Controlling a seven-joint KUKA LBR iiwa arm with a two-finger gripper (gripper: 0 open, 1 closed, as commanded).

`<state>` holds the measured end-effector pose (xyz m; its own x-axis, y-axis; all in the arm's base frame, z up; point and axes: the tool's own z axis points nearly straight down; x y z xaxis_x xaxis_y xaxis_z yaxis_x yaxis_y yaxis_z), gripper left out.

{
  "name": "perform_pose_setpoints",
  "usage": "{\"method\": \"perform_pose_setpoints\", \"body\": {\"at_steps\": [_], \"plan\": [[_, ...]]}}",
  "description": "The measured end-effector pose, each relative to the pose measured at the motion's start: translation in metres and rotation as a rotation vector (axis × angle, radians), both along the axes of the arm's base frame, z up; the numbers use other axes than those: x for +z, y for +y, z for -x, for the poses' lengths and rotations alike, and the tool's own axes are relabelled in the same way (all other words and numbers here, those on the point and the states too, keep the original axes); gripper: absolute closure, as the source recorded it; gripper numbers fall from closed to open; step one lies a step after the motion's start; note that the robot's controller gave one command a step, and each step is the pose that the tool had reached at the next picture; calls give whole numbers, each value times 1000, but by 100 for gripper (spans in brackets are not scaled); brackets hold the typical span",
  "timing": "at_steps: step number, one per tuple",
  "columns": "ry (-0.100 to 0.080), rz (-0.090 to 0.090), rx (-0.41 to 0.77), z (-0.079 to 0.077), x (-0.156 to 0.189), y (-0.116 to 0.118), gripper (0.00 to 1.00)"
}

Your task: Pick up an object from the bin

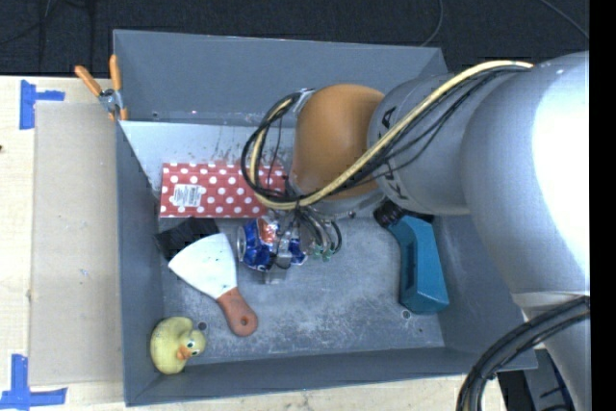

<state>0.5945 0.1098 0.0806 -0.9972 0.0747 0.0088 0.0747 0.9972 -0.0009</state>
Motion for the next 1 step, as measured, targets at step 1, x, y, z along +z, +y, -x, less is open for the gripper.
{"method": "perform_pose_setpoints", "body": {"at_steps": [1], "plan": [[5, 1, -1, 2, 28, 0, 100]]}}
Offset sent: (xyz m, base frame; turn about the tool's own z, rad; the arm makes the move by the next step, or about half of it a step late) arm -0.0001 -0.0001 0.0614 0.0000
